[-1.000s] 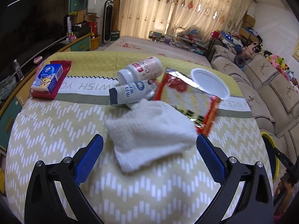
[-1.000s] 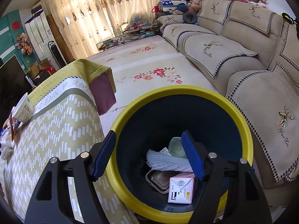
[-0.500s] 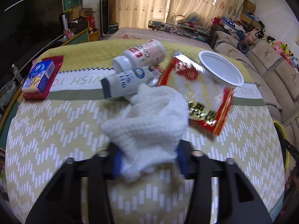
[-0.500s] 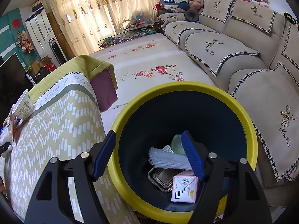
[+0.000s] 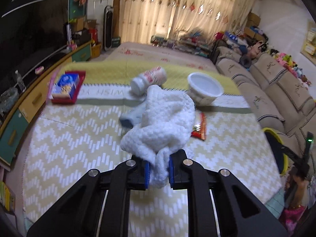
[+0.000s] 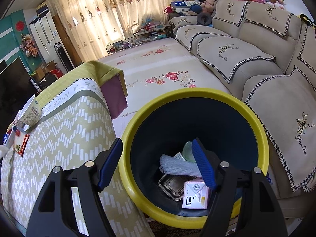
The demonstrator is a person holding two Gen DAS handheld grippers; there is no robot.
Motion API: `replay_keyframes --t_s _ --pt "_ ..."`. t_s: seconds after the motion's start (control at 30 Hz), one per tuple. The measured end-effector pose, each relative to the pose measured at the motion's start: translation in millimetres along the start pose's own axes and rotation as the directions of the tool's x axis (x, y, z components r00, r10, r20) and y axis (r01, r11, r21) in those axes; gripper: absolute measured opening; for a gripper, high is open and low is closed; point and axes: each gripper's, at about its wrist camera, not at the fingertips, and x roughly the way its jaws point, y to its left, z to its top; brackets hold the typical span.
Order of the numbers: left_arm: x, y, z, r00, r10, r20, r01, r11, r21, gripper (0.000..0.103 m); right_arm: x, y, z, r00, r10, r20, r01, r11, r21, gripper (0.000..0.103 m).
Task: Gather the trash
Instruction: 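Carry the white towel over the bin and open the left gripper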
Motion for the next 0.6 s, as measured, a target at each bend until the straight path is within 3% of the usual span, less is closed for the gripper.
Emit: replay_keyframes --t_s 0.4,0.6 --pt "-79.8 -52.5 6.8 0.989 -0.112 0.101 0.101 0.990 0.103 0.014 -22.1 -5.3 -5.5 0.999 0.032 0.027 -0.033 0.999 0.012 0.069" --pt "-81.4 -97.0 0.0 0.979 -0.195 0.067 0.182 0.970 0.159 0.014 -39.4 -17.1 -8.1 0.998 0.035 0.054 -0.037 0.999 0.033 0.071"
